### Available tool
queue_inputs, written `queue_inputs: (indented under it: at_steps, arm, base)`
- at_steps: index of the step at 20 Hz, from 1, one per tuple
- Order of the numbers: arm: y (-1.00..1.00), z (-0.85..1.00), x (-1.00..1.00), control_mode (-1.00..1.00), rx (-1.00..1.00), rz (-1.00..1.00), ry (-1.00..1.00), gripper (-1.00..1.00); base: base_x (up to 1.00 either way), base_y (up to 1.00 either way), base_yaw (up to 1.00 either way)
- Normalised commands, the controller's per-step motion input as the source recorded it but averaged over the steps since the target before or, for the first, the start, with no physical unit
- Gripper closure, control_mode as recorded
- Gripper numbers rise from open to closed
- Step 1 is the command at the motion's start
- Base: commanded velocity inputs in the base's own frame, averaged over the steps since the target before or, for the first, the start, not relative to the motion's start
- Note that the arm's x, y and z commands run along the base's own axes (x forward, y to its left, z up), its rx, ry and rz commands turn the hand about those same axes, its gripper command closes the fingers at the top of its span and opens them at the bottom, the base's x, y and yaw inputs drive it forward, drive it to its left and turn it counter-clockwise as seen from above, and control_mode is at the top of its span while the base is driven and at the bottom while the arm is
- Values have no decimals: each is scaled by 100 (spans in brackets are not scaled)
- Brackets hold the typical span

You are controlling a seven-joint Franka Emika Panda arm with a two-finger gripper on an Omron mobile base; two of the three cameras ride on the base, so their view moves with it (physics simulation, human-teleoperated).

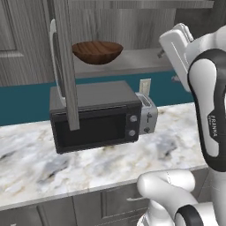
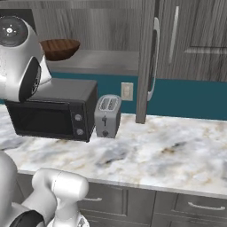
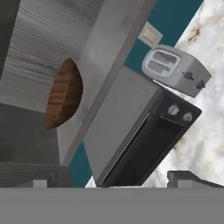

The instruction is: Pick up the bowls from the cabinet and place each bowl in front of a stool on the dining counter.

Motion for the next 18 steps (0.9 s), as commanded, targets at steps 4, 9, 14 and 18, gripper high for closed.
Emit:
queue_inputs:
  at_steps: [4, 9, 14, 18]
  arm:
    - [17, 0, 50, -100, 1, 5, 10, -100]
    - [44, -4, 33, -100, 0, 4, 3, -100]
    - [43, -8, 50, -100, 0, 6, 6, -100]
    - [25, -2, 48, -100, 0, 7, 8, -100]
  base:
    - [0, 0, 0]
    - [0, 0, 0]
    - [0, 0, 0]
    - [0, 0, 0]
